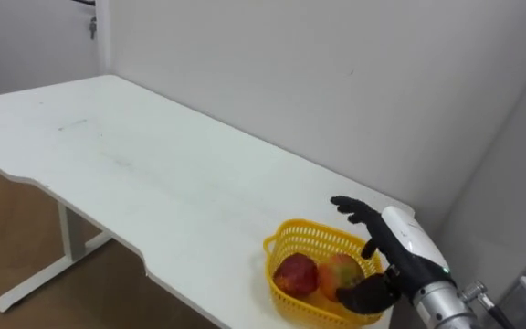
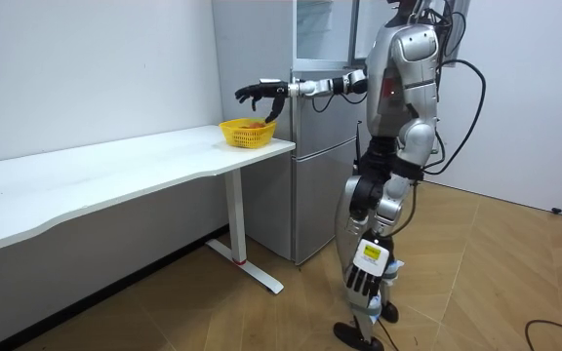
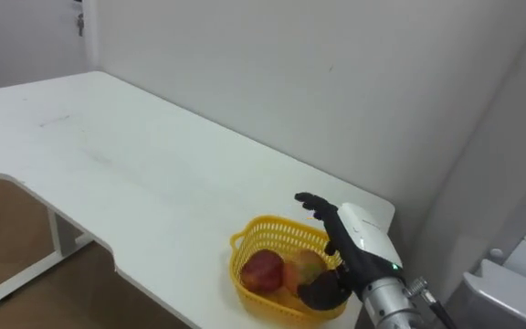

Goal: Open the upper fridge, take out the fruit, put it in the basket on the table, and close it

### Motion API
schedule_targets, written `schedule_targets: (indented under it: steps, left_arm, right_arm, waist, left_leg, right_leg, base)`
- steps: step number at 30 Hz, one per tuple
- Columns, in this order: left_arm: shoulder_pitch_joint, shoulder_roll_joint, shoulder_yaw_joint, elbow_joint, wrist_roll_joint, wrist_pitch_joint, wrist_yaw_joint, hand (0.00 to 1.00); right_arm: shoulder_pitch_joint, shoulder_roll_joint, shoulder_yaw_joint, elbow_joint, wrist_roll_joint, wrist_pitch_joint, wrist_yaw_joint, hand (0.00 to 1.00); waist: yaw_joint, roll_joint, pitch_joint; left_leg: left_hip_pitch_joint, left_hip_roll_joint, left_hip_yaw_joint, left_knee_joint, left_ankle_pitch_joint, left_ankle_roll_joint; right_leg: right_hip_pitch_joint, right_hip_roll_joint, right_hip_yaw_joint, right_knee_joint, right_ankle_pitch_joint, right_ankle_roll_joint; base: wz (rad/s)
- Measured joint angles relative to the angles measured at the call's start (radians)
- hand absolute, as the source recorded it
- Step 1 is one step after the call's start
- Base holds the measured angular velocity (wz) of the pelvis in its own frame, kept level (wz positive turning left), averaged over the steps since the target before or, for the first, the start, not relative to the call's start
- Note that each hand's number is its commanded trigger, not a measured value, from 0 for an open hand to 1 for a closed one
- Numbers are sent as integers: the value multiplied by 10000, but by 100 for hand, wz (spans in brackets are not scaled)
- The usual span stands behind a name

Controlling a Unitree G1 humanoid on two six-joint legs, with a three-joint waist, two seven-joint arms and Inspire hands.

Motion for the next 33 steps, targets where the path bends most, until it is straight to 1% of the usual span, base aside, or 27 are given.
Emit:
schedule_targets:
  steps: [7,9,14,25,28,31,33]
  left_arm:
    - [12,4,5,-42,23,23,-1,0]
    - [16,5,4,-95,161,47,-5,0]
    - [-54,46,-1,-127,207,175,-3,0]
    - [-18,65,-16,-135,208,198,23,0]
    - [-26,64,-28,-138,202,195,49,0]
    - [3,14,-25,-137,202,189,40,0]
    - [15,-73,-23,-159,201,190,27,0]
  right_arm:
    - [-6,0,0,252,19,13,3,0]
    - [-7,2,1,307,19,215,20,0]
    - [-7,2,2,307,42,394,20,0]
    - [-7,2,3,305,341,412,20,0]
    - [-7,5,39,254,421,400,16,0]
    - [-2,33,37,-114,387,381,8,0]
    - [-2,33,35,-702,388,331,-94,0]
  waist:
    - [3,-3,-2]
    - [11,-12,-9]
    - [1,-2,-2]
    - [6,52,3]
    - [-32,109,-10]
    - [-114,263,-63]
    - [-192,395,-97]
  left_leg:
    - [-1,3,1,-2,0,0]
    - [-3,-3,1,-2,0,0]
    - [-15,-1,5,-4,0,0]
    - [-11,-2,34,6,1,0]
    - [-10,-3,32,16,0,0]
    - [26,2,111,16,0,0]
    - [52,1,154,33,1,1]
  right_leg:
    - [-1,-2,30,2,0,0]
    - [-4,0,50,5,0,0]
    - [-9,30,50,3,0,0]
    - [-6,41,52,-1,0,0]
    - [-4,48,82,-12,0,0]
    - [11,61,217,-10,0,0]
    - [23,57,262,-12,0,0]
  base:
    - [0]
    - [0]
    - [0]
    - [0]
    - [0]
    - [-4]
    - [-7]
